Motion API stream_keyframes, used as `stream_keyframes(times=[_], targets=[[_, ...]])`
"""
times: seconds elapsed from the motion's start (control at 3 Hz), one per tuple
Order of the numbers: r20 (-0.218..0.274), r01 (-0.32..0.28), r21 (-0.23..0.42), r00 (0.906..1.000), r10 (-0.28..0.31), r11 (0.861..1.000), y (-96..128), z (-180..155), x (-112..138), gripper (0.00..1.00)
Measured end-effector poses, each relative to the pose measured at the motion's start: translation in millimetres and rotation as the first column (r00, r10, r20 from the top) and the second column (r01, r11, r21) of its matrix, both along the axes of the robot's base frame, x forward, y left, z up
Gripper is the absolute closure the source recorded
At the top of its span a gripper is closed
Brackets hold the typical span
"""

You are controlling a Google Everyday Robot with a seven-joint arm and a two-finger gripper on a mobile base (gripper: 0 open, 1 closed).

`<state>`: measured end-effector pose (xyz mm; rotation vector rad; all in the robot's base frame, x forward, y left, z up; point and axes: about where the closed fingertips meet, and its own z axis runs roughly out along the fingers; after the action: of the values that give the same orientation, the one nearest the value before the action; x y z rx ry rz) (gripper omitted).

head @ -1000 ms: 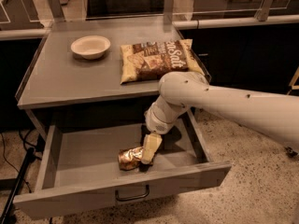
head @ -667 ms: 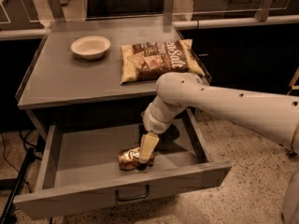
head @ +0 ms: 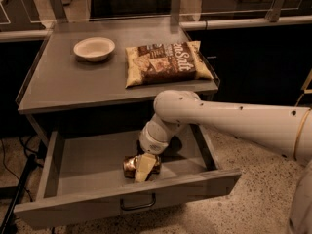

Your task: Pick orange can from top drawer and place on counter

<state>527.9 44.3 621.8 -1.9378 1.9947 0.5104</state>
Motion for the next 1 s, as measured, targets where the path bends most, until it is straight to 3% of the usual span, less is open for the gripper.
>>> stream_keyframes(times=[0.33, 1.0], targets=[[0.0, 0.0, 0.0, 1.0, 0.0, 1.0, 0.0, 0.0, 0.0, 0.0], [0.0, 0.0, 0.0, 1.0, 0.0, 1.0, 0.0, -0.1, 0.0, 0.42]])
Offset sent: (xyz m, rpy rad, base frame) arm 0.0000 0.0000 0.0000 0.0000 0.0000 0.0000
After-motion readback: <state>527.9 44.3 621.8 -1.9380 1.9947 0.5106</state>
